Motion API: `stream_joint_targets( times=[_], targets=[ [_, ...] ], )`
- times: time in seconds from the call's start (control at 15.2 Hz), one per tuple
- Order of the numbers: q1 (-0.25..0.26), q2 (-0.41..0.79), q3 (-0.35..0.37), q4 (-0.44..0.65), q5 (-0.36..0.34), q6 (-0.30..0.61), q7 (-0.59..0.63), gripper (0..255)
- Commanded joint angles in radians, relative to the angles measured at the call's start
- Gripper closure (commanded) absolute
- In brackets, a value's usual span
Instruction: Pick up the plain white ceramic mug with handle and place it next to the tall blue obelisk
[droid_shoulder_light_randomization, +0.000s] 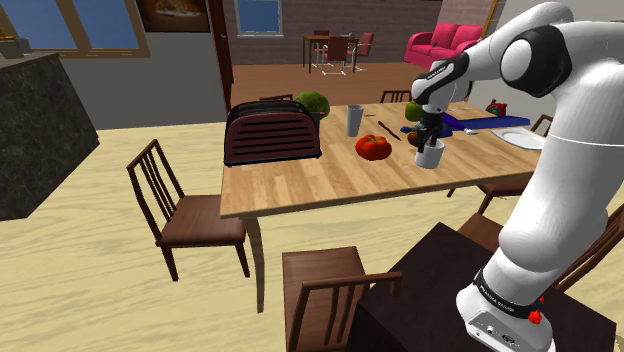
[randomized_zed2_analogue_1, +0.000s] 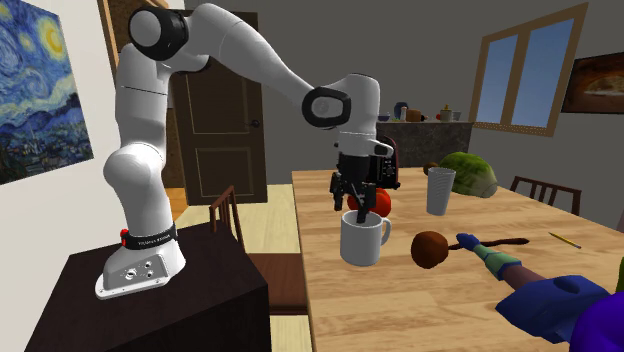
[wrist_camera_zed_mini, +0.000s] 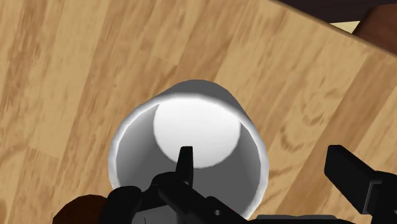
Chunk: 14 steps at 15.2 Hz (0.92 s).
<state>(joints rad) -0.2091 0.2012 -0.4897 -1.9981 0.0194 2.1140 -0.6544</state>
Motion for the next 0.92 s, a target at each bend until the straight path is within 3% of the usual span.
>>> stream_joint_targets(
  times=[0.0,0.59,0.66,0.86],
  targets=[
    [-0.003,0.011,0.001,-0.015,0.006,0.026,-0.005,0],
    [-0.005,0.022,0.002,-0.026,0.012,0.045,-0.009,0],
    [-0.005,0.022,0.002,-0.026,0.012,0.045,-0.009,255],
    [-0.005,0.022,0.002,-0.026,0.012,0.045,-0.009,255]
  ],
)
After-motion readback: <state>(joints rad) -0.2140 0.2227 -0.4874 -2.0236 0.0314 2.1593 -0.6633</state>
